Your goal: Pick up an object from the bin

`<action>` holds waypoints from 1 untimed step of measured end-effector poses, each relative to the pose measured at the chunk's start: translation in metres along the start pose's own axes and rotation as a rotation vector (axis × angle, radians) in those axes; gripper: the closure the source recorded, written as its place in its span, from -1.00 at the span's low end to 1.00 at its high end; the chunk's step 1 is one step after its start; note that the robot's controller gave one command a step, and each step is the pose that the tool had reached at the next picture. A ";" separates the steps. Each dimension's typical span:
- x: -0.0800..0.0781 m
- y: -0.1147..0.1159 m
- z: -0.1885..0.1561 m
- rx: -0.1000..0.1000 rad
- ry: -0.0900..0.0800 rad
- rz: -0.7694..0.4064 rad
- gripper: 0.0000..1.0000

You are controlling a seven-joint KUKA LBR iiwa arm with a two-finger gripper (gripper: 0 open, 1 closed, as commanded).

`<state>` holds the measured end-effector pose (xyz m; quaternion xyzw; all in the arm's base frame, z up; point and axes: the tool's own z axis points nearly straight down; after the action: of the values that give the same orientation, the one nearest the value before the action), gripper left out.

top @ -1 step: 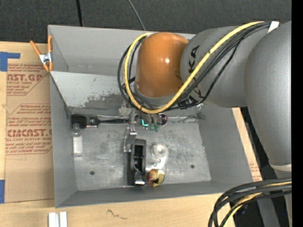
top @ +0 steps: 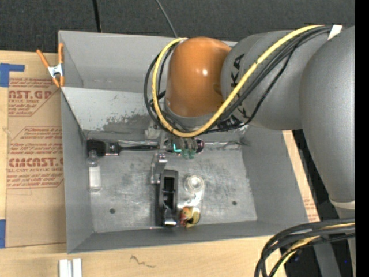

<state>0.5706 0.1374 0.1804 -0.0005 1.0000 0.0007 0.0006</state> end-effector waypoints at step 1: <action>0.010 -0.012 0.003 -0.002 -0.004 -0.085 -1.00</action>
Offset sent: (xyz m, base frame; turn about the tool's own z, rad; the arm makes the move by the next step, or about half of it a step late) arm -0.0145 -0.0653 -0.0513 0.0309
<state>0.5607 0.1253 0.1773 -0.0430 0.9991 0.0016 0.0028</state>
